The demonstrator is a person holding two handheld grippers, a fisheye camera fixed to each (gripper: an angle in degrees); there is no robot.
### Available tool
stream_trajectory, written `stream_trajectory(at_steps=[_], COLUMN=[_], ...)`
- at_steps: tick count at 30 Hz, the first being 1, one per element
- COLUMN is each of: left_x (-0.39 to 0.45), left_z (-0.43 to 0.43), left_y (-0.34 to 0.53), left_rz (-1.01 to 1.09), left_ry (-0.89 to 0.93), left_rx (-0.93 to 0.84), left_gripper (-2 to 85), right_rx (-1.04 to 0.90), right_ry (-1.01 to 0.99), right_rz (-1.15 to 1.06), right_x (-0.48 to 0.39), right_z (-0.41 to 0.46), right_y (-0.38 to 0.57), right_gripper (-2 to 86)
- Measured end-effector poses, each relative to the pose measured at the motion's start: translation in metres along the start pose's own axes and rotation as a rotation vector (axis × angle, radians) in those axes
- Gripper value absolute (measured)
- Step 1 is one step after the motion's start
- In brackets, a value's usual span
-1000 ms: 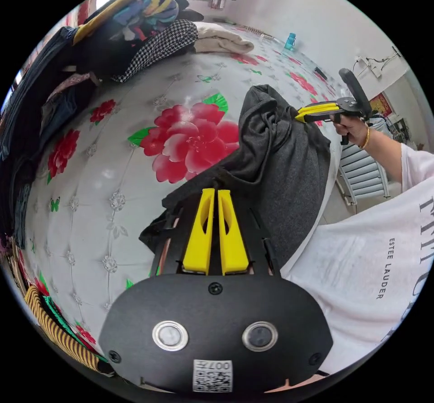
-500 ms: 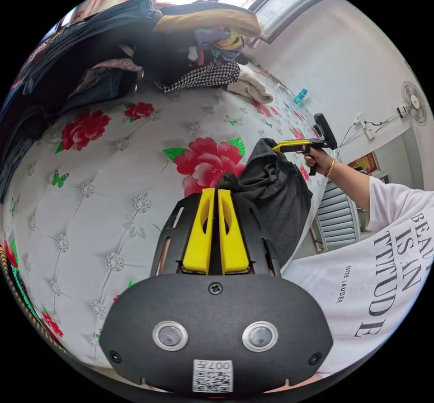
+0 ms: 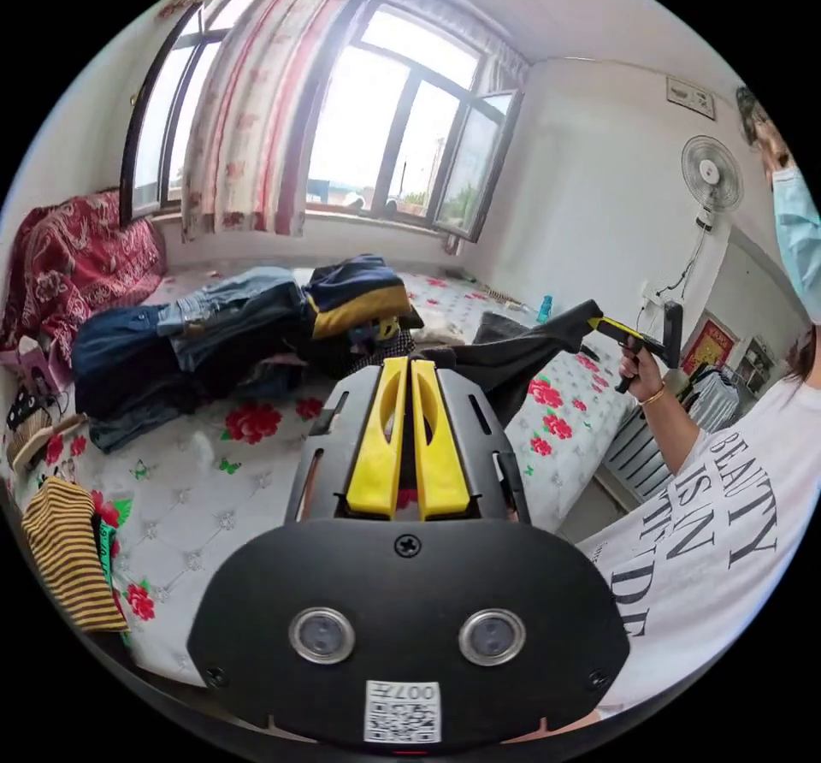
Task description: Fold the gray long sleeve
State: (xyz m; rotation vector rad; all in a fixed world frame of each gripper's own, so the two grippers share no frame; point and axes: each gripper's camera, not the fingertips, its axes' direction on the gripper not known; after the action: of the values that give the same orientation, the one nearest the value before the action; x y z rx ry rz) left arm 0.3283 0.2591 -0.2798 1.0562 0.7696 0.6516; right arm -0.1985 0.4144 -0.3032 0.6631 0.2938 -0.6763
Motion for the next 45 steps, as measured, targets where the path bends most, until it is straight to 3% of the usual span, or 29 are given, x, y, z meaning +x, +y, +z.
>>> stream_trajectory(at_steps=[4, 8, 15, 20, 23, 27, 30, 32, 37, 42, 45], left_x=[0.086, 0.144, 0.210, 0.155, 0.071, -0.083, -0.164, -0.187, -0.181, -0.115, -0.089], left_z=[-0.106, -0.170, -0.238, -0.149, -0.039, 0.179, 0.277, 0.292, 0.274, 0.271, 0.319], left_y=[0.002, 0.002, -0.018, -0.065, -0.087, -0.080, -0.027, 0.010, 0.129, 0.166, 0.176], left_rz=[0.094, 0.162, 0.328, 0.293, 0.192, -0.045, -0.182, -0.203, -0.230, -0.184, -0.059], left_ry=[-0.080, -0.148, -0.328, -0.327, -0.301, -0.213, -0.381, -0.375, -0.229, -0.064, -0.088], left_rx=[0.269, 0.385, 0.589, 0.387, 0.168, -0.256, -0.540, -0.584, -0.667, -0.713, -0.826], left_gripper=[-1.0, -1.0, -1.0, -0.9, -0.5, 4.9, 4.8, 5.1, 7.0, 8.0, 6.3], right_rx=[0.218, 0.344, 0.448, 0.230, 0.049, -0.191, -0.525, -0.660, -0.714, -0.900, -0.985], right_ry=[0.023, 0.114, 0.253, 0.212, 0.195, 0.165, 0.275, 0.309, 0.140, 0.165, 0.169], right_rz=[-0.048, -0.094, -0.246, -0.196, -0.111, 0.060, 0.262, 0.309, 0.350, 0.254, 0.292], right_x=[-0.038, -0.069, -0.096, -0.052, -0.007, 0.065, 0.128, 0.147, 0.120, 0.087, 0.102], right_z=[-0.101, -0.174, -0.210, -0.105, 0.000, 0.156, 0.267, 0.300, 0.293, 0.315, 0.338], right_y=[0.013, 0.017, -0.009, -0.048, -0.061, -0.051, -0.004, 0.047, 0.135, 0.187, 0.195], right_gripper=[0.7, 0.6, 0.5, 0.6, 1.0, 2.2, 3.0, 3.8, 5.3, 5.7, 3.6])
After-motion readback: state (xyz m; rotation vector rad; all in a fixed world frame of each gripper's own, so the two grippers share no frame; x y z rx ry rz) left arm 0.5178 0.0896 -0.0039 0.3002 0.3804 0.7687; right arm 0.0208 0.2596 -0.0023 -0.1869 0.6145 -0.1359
